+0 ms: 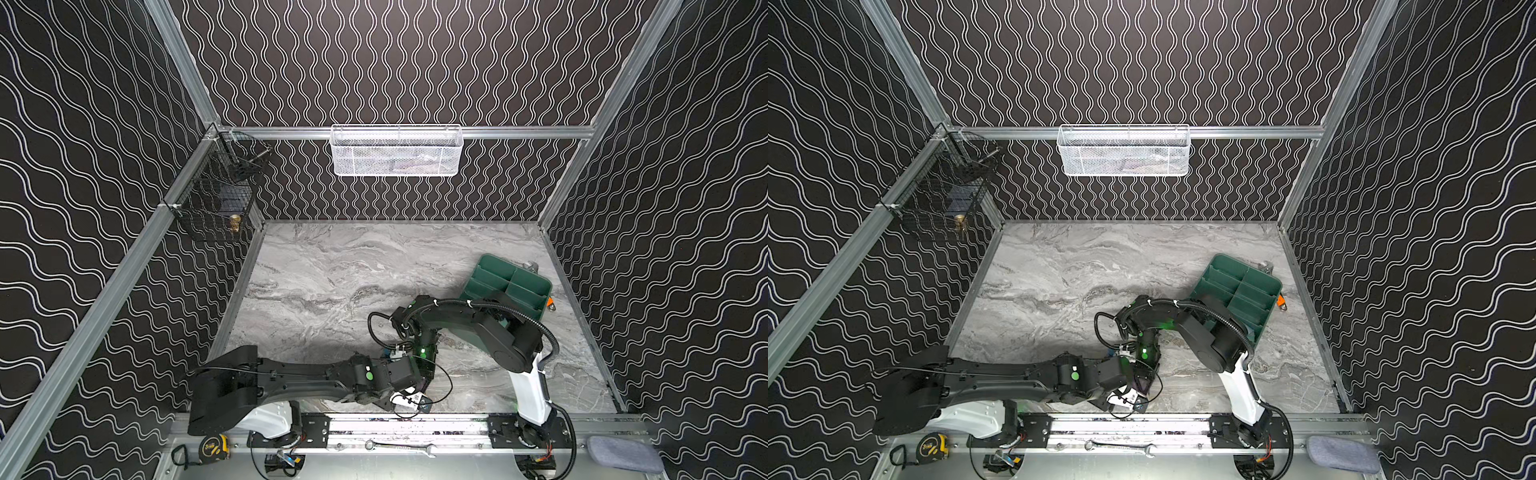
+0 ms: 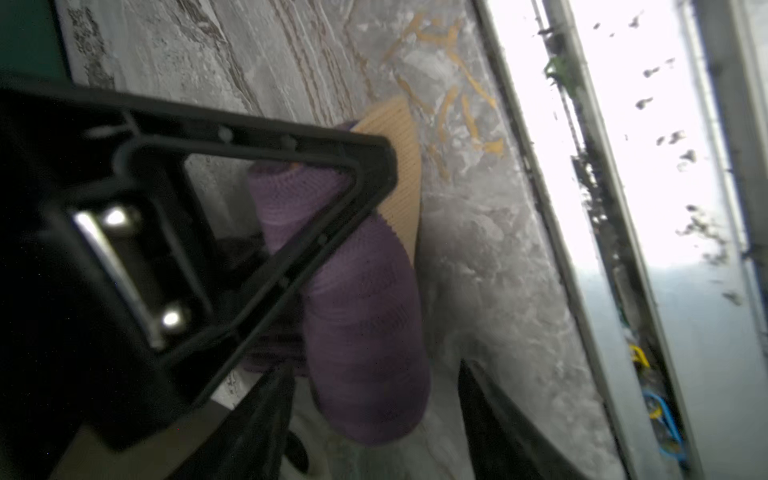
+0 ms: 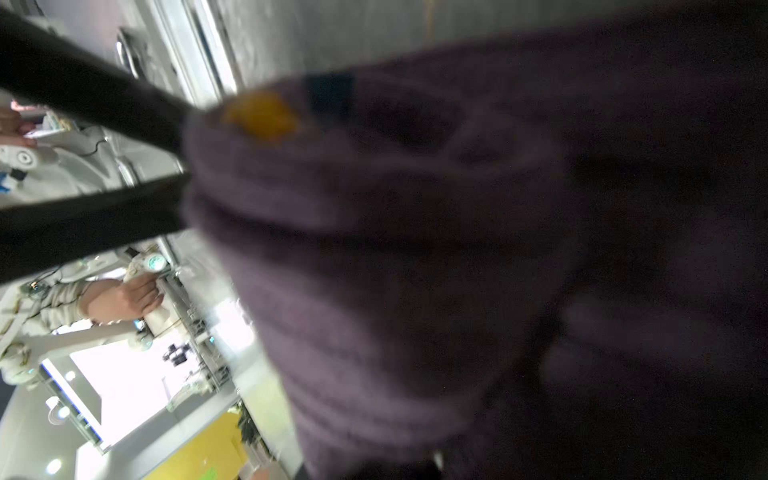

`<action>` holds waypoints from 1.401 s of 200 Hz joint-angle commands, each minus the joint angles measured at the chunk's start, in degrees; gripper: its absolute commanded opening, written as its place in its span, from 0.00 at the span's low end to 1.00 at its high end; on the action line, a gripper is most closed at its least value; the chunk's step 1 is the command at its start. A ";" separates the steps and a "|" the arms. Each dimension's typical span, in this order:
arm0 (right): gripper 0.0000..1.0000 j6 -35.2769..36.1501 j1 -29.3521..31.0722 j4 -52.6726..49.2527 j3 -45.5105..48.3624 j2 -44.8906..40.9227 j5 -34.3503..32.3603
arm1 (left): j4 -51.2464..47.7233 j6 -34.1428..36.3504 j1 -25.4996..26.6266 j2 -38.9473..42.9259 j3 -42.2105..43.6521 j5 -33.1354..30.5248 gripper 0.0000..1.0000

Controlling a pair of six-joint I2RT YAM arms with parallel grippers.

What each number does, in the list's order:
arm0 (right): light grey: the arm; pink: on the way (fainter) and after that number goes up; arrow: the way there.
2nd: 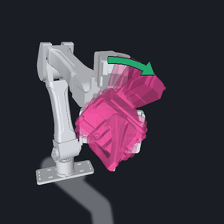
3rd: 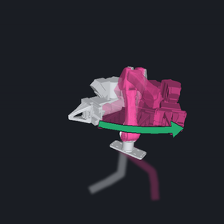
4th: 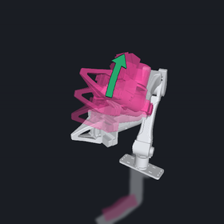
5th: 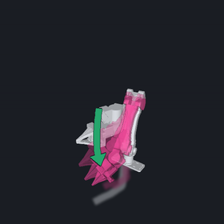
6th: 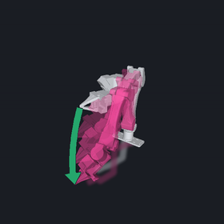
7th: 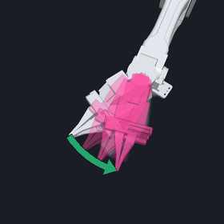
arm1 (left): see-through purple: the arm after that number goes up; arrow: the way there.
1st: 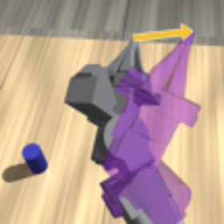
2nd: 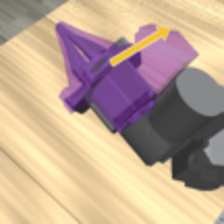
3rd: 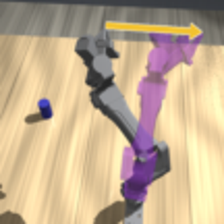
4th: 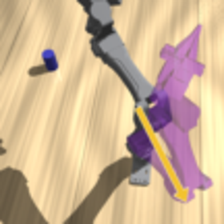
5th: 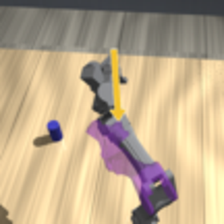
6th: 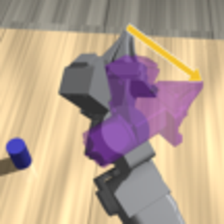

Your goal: Roll the socks

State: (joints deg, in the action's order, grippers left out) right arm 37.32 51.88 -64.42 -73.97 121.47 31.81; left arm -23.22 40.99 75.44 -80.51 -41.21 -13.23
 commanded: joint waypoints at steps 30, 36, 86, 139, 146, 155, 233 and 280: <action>0.15 0.98 0.53 27.03 1.73 3.71 -25.99 | 4.44 -5.38 -0.28 -6.16 -1.47 1.17 0.47; 0.15 0.85 0.44 27.28 1.65 3.66 -26.06 | 4.26 -5.86 -0.26 -6.90 -1.50 1.87 0.42; 0.19 -1.14 -0.50 31.49 3.37 0.42 -28.19 | 1.58 -7.51 -0.23 -13.18 -2.60 4.24 0.01; 0.49 -3.07 -1.02 46.66 15.68 -17.76 -32.44 | 0.80 -7.99 -0.26 -13.98 -1.71 5.15 0.00; 0.54 -2.95 -1.21 48.32 17.92 -20.80 -32.26 | 0.81 -7.82 -0.22 -13.89 -1.55 5.23 0.00; 0.58 -3.26 -1.47 50.43 20.34 -24.46 -32.74 | 0.48 -7.69 -0.23 -13.88 -1.51 4.87 0.00; 0.72 -12.78 -6.86 63.25 29.17 -57.55 -53.90 | -4.07 -5.13 -3.78 -12.14 -5.34 8.50 0.00; 0.70 -11.69 -6.87 62.77 32.12 -76.55 -57.85 | -16.49 -4.97 -12.79 -16.30 -14.49 20.57 0.00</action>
State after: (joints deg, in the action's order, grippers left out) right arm 25.91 44.88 -4.05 -43.62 51.96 -22.83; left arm -24.43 36.21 66.83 -93.73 -51.57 -4.27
